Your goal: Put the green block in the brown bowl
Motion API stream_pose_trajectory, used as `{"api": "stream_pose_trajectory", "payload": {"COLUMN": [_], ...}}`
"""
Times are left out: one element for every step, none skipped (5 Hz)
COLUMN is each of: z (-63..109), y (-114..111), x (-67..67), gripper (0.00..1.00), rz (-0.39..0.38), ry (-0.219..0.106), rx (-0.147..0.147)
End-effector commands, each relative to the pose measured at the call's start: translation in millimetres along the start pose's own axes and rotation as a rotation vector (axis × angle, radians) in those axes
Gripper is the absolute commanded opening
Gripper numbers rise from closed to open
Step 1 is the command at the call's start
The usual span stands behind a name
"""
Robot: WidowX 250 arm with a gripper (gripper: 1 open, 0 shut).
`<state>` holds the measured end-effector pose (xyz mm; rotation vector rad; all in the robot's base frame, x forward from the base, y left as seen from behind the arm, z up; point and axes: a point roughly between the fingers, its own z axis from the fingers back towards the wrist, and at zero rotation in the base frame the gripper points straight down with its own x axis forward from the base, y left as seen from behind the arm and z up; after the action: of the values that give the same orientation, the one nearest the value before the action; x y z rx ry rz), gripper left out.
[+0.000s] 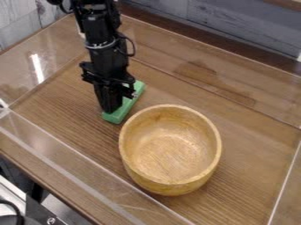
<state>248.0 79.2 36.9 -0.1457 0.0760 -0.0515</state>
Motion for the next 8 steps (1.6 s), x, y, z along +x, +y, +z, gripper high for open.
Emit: {"api": "stream_pose_trajectory", "payload": {"z": [22.1, 28.3, 34.2, 37.6, 40.1, 41.6, 42.3, 39.2], "y": [2, 1, 0, -2, -3, -5, -8, -10], "x": [7.1, 5.7, 4.9, 5.3, 6.3, 7.6, 8.4, 9.0], "gripper": [0.00, 0.00, 0.00, 0.00, 0.00, 1.00, 1.00, 1.00], "rz": [-0.003, 0.004, 0.009, 0.011, 0.009, 0.000, -0.008, -0.014], "ry": [-0.045, -0.036, -0.029, -0.023, -0.021, -0.019, -0.018, -0.019], "rx": [0.026, 0.020, 0.014, 0.009, 0.006, 0.004, 0.002, 0.000]}}
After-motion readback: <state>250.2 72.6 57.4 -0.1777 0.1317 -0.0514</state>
